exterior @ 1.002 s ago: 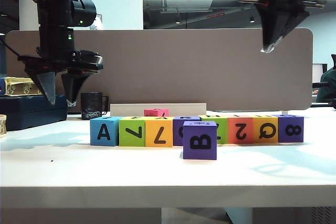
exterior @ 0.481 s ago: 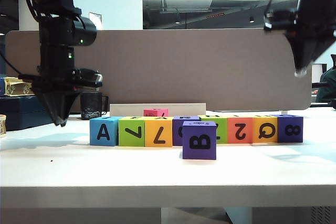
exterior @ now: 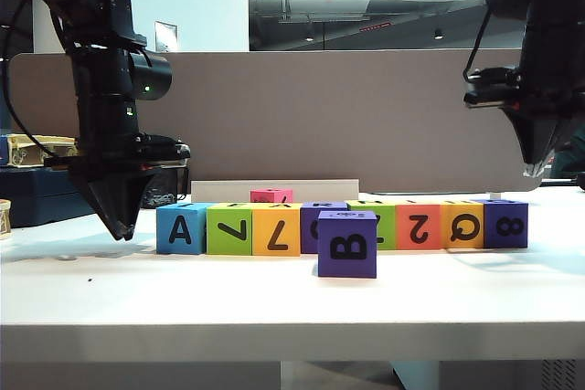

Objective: Select the appropriate blocks from the scattered letter blocks on the table and arrange them in a row to spell out "LEARNING".

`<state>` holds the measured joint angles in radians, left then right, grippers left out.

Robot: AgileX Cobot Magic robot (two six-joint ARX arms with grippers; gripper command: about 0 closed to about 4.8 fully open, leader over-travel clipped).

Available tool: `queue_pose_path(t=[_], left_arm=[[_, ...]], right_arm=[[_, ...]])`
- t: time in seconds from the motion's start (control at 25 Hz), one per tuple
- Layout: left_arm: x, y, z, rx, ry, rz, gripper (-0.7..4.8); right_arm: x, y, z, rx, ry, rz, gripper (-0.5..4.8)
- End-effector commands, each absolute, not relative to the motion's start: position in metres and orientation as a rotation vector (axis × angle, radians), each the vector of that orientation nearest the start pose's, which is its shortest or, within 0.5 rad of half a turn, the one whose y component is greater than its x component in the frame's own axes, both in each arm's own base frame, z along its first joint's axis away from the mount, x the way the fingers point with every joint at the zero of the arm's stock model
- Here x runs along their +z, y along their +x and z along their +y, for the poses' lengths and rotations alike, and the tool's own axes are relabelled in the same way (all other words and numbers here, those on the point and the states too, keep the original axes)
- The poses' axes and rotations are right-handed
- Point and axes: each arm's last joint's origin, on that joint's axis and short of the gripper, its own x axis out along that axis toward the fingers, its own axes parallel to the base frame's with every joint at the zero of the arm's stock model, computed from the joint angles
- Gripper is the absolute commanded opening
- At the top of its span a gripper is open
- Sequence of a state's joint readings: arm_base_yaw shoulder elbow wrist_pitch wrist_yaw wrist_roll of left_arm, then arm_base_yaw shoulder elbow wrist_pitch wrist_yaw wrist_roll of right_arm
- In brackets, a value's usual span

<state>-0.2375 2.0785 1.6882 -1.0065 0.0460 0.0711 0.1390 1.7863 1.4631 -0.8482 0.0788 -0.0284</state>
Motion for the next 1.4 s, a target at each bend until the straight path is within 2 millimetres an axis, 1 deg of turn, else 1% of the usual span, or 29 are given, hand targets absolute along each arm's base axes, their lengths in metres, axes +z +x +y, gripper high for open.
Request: queue_pose_path(t=[0.04,0.2,0.4,0.68,0.84,0.96,1.16,1.24,1.4], left_arm=[[0.198,0.403,-0.101,-0.339,0.147,1.397,0.5],[0.198,0.402,-0.105,-0.405,0.099,1.399,0.5],[0.198,0.4,-0.114,-0.445,0.09,1.4,0.49],[0.198,0.397,-0.123,-0.476,0.092,1.404,0.49],[0.198,0.397,-0.125,-0.48,0.095,1.402,0.49],[0.198,0.397,-0.125,-0.456,0.11,1.399,0.49],[0.201,0.398,-0.12,-0.317,0.207,1.385,0.5],[0.202,0.398,-0.118,-0.282,0.234,1.378,0.51],[0.21,0.398,-0.118,-0.279,0.24,1.349,0.52]], right_arm=[[0.254,0.364,0.048,0.07,-0.153,1.137,-0.01],[0.254,0.364,0.048,0.07,-0.152,1.136,-0.01],[0.254,0.364,0.048,0.07,-0.153,1.141,-0.01],[0.254,0.364,0.048,0.07,-0.154,1.144,-0.01],[0.254,0.363,0.048,0.07,-0.154,1.146,-0.01],[0.254,0.363,0.048,0.073,-0.152,1.146,-0.01],[0.256,0.363,0.05,0.115,-0.125,1.147,-0.01],[0.257,0.362,0.053,0.147,-0.113,1.149,-0.01],[0.27,0.36,0.069,0.227,-0.104,1.142,-0.01]])
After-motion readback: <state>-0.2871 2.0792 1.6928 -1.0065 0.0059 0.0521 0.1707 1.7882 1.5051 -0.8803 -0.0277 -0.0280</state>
